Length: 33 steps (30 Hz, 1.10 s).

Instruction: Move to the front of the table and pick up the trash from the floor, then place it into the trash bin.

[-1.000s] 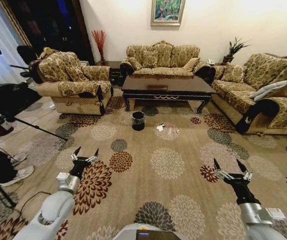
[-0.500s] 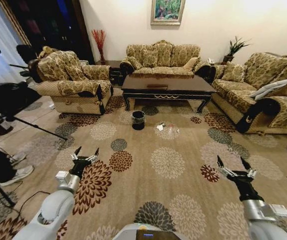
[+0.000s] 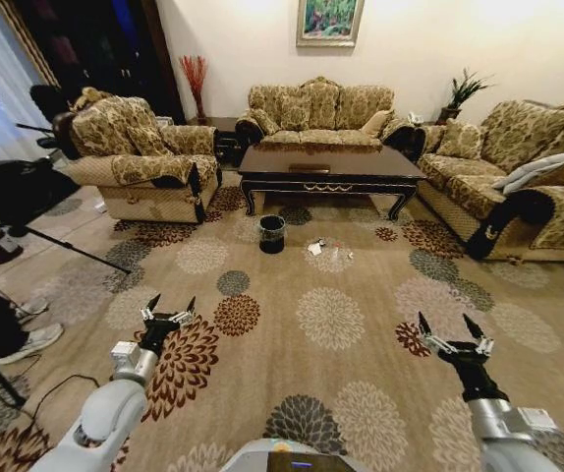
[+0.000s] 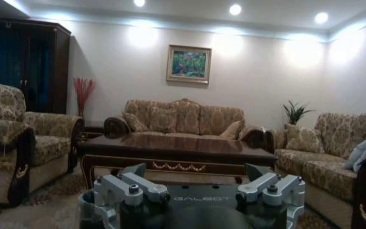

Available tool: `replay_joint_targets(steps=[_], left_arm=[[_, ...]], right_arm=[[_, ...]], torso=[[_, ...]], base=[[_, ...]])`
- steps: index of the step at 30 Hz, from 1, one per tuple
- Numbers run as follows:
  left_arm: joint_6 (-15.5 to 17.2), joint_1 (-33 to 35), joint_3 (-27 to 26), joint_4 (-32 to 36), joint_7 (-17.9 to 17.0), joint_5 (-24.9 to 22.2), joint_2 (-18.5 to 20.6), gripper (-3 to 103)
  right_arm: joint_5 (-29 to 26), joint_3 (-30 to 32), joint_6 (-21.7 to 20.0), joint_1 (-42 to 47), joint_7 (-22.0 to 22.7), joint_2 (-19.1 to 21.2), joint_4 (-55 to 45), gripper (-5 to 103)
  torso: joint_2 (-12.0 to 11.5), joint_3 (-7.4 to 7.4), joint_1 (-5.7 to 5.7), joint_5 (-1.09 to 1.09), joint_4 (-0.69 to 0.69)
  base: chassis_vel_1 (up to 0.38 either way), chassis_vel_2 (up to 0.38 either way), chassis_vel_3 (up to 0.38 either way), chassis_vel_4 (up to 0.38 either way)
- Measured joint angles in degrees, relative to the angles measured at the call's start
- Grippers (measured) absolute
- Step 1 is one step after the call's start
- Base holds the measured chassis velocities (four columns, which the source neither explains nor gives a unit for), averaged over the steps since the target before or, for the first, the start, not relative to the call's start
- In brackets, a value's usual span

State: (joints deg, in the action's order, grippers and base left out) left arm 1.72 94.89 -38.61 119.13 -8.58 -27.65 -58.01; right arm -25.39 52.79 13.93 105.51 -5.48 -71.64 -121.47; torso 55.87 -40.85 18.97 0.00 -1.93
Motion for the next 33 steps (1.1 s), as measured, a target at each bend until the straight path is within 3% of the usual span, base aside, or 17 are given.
replay_joint_targets(steps=[9, 33], left_arm=[[1.89, -0.51, 0.72, 0.24, -0.93, 0.69, -1.83, 100], [0.16, 1.78, -0.5, -1.07, -0.09, 0.91, -1.83, 100]], right_arm=[[1.45, -0.79, 0.61, -0.2, -0.03, -0.94, 1.01, 100], [2.07, -1.18, 0.86, 1.0, -0.27, -1.46, 1.72, 100]], torso=[[-2.6, 1.45, -1.15, 0.0, 0.0], [-8.89, 4.96, -3.92, 0.0, 0.0]], base=[[0.0, 0.0, 0.0, 0.0], [0.0, 0.0, 0.0, 0.0]])
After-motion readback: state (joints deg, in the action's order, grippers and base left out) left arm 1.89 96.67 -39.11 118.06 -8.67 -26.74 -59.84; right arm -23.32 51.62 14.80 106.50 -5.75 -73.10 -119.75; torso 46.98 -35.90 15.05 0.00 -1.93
